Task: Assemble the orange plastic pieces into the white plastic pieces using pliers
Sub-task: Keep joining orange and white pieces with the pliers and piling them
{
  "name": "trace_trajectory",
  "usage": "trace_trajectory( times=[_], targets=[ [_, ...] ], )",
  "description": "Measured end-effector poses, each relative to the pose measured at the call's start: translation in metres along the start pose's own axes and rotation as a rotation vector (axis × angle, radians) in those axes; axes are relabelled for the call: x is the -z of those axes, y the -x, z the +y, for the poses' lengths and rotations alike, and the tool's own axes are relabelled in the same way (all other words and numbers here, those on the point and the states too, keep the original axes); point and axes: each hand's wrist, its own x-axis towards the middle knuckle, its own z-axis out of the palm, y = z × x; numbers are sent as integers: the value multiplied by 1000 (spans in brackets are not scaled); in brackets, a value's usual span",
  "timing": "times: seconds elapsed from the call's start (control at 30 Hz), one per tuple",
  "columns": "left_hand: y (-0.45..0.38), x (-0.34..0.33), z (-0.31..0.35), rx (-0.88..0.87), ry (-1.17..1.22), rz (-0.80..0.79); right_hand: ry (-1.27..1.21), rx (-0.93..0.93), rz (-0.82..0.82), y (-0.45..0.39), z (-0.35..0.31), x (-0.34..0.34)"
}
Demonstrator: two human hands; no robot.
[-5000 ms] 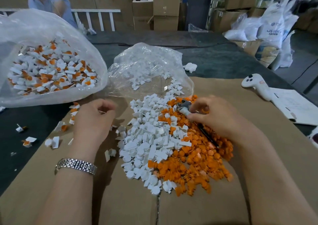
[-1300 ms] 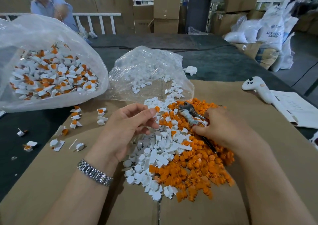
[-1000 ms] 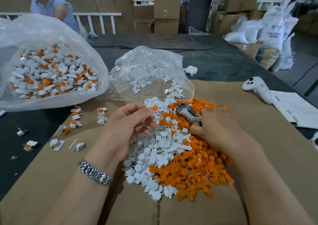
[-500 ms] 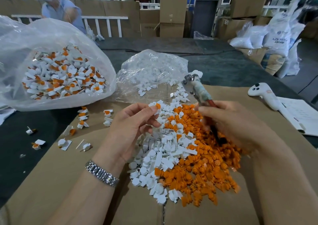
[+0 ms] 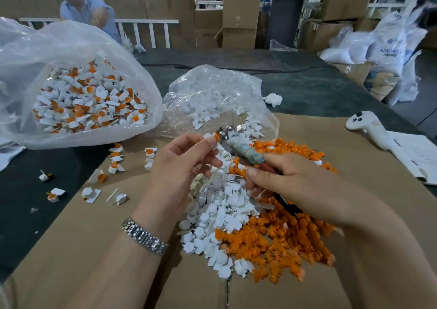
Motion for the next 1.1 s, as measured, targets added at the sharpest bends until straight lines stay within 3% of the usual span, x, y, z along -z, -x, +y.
trace_trajectory(
  times=[0.33, 0.83, 0.97, 1.03, 1.1],
  targets=[
    [-1, 0, -4, -57, -78, 32, 90, -36, -5, -1, -3, -2],
    [-5, 7, -8, 49, -93, -15, 268, -85, 140, -9, -2, -13],
    [-7, 11, -8, 10, -135, 30, 231, -7, 146, -10, 4, -8],
    [-6, 16, -7, -44, -278, 123, 242, -5, 208, -13, 9, -5],
    [-6, 25, -6, -131, -587, 312, 324, -49, 294, -17, 17, -3]
  ],
)
